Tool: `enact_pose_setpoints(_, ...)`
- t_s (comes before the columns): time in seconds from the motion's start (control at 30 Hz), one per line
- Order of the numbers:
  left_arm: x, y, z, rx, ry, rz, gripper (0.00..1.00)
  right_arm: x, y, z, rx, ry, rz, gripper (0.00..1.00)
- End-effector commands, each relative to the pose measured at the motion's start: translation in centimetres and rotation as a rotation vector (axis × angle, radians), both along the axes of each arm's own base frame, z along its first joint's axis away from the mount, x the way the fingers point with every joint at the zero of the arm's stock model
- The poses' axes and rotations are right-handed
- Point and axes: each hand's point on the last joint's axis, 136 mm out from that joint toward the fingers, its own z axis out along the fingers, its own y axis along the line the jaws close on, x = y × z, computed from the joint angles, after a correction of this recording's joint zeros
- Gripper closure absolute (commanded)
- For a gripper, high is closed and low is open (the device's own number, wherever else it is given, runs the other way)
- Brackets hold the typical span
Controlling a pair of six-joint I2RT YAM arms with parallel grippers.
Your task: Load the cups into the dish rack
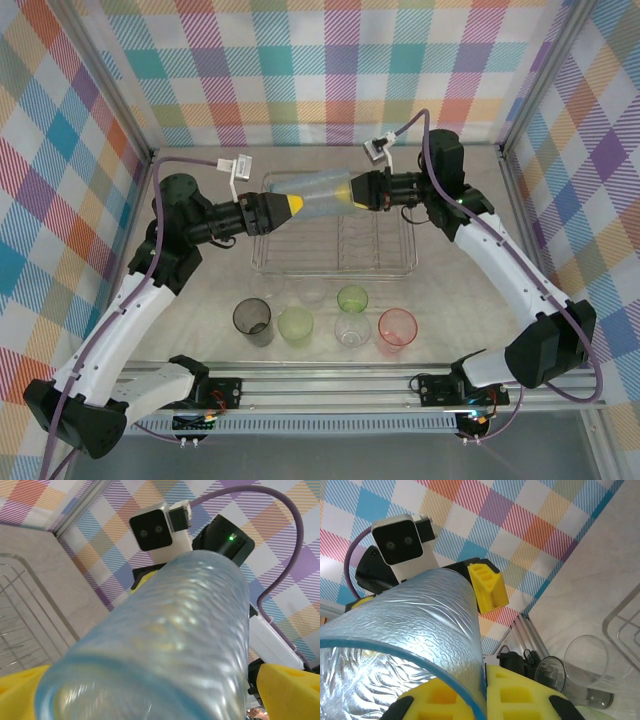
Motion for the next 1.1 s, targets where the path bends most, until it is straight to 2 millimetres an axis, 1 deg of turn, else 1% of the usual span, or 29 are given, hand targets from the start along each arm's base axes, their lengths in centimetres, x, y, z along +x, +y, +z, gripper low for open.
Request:
enact_pose_setpoints(0.0, -1.9, -0.3, 3.4, -0.054, -0.1, -0.057, 0.0, -0.9, 0.3, 0.8, 0.022, -0.05, 0.039, 1.0)
enact_pose_setpoints(0.07, -2.0, -0.4, 3.3, -0.052, -0.096, -0.064, 0.0, -0.8, 0.6, 0.6, 0.021, -0.049, 0.037, 1.0)
enact_pose_setpoints(0.2, -2.4, -1.1, 3.2, -0.056, -0.089, -0.094, 0.08, 0.0, 0.9, -0.3, 0.007, -0.015, 0.022, 1.0)
enact_pose_setpoints(0.3, -2.8, -1.6, 2.9, -0.052, -0.082, -0.121, 0.18, 0.6, 1.2, -0.6, 0.007, -0.001, 0.012, 1.0)
enact_pose_setpoints(0.4, -2.7, -1.9, 2.5, -0.04, -0.068, -0.126, 0.33, 1.2, 1.3, -1.3, -0.009, 0.022, 0.0, 1.0)
enact_pose_setpoints(0.5, -2.7, -2.1, 2.1, -0.027, -0.056, -0.131, 0.53, 1.5, 1.6, -2.0, -0.015, 0.043, 0.008, 1.0)
enact_pose_setpoints(0.57, -2.6, -2.2, 1.9, -0.015, -0.046, -0.131, 0.68, 1.8, 1.7, -2.4, -0.023, 0.056, 0.006, 1.0)
enact_pose_setpoints(0.6, -2.5, -2.2, 1.8, -0.009, -0.043, -0.127, 0.76, 1.9, 1.7, -2.7, -0.029, 0.061, 0.0, 0.9)
enact_pose_setpoints(0.63, -2.4, -2.2, 1.7, -0.002, -0.04, -0.122, 0.83, 2.1, 1.7, -2.9, -0.036, 0.067, -0.008, 0.73)
enact_pose_setpoints(0.67, -2.2, -2.2, 1.6, 0.006, -0.035, -0.112, 0.89, 2.2, 1.7, -3.0, -0.044, 0.068, -0.014, 0.59)
enact_pose_setpoints(0.77, -1.5, -1.6, 1.0, 0.045, -0.015, -0.046, 1.0, 2.4, 1.3, -3.6, -0.076, 0.062, -0.046, 0.38)
enact_pose_setpoints(0.8, -1.2, -1.2, 0.8, 0.062, -0.006, -0.011, 1.0, 2.4, 1.0, -3.9, -0.097, 0.053, -0.067, 0.3)
enact_pose_setpoints(0.87, -0.3, -0.4, 0.0, 0.095, 0.028, 0.074, 1.0, 2.4, 0.0, -4.8, -0.156, 0.04, -0.122, 0.22)
enact_pose_setpoints(0.93, 0.5, 0.7, -1.8, 0.161, 0.115, 0.163, 1.0, 2.6, -1.8, -6.6, -0.267, 0.029, -0.22, 0.19)
enact_pose_setpoints(1.0, 1.1, 1.5, -3.3, 0.221, 0.177, 0.219, 1.0, 2.8, -4.4, -8.6, -0.406, 0.011, -0.337, 0.07)
enact_pose_setpoints(1.03, 1.5, 2.0, -4.2, 0.258, 0.213, 0.262, 1.0, 2.8, -6.1, -9.6, -0.484, -0.005, -0.405, 0.02)
enact_pose_setpoints(1.07, 1.9, 2.7, -5.1, 0.296, 0.244, 0.306, 1.0, 2.8, -7.9, -10.6, -0.566, -0.024, -0.475, 0.01)
